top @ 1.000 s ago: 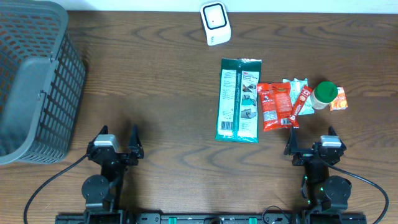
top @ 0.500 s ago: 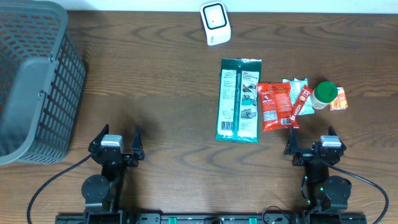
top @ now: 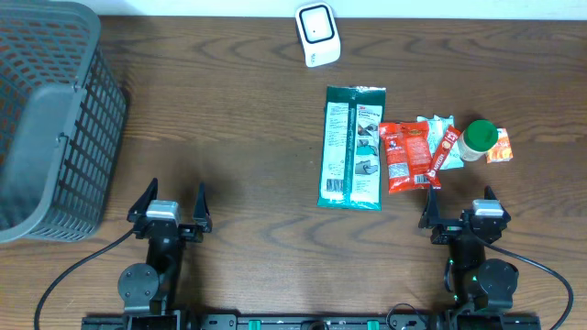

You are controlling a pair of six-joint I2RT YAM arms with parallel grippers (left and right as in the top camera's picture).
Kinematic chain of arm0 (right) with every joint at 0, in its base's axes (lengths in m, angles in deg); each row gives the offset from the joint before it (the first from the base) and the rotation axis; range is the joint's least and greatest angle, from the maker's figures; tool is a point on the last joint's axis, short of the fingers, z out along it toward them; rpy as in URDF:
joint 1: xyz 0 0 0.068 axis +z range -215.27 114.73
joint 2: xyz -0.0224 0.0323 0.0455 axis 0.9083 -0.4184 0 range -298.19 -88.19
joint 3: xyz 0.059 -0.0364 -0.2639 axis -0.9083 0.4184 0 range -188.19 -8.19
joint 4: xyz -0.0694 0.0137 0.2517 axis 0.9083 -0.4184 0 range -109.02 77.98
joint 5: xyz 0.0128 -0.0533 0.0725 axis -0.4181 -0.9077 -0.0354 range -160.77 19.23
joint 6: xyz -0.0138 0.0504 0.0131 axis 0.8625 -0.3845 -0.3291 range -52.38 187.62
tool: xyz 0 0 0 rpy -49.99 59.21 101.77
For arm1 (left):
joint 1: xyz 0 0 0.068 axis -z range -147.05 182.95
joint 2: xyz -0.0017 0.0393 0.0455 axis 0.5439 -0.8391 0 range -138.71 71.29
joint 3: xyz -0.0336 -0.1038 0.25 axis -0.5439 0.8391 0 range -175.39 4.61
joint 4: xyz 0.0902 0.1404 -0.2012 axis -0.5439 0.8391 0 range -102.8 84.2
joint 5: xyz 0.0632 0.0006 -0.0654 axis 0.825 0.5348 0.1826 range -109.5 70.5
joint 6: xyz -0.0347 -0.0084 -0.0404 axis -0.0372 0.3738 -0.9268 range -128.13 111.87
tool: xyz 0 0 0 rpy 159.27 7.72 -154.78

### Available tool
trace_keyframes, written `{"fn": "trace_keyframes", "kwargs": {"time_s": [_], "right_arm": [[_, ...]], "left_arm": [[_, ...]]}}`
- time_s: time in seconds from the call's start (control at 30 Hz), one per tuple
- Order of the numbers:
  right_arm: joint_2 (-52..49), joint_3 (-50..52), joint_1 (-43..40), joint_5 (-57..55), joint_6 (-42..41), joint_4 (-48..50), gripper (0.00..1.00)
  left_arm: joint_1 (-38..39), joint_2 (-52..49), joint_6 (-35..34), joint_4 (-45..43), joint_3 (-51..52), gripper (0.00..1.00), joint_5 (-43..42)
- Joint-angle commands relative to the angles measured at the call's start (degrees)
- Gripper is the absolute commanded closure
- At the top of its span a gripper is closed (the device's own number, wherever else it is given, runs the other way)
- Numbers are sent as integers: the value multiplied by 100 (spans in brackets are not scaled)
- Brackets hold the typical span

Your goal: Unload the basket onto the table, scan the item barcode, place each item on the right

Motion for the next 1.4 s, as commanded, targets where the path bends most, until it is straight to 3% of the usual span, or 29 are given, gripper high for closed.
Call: {"fn": "trace_keyframes", "kwargs": {"time_s": [0.0, 0.17, 0.47, 1.37], "right_arm": [[28, 9, 59, -13, -101, -24, 1], [28, 9, 59, -13, -101, -24, 1], [28, 9, 59, -13, -101, -24, 1], [28, 9, 59, -13, -101, -24, 1]], "left_arm": [[24, 26, 52, 142, 20, 16, -55], [24, 26, 52, 658, 20, 16, -44], [24, 26, -621, 629, 20, 16, 494], [20, 13, -616, 1005, 20, 16, 490]]}}
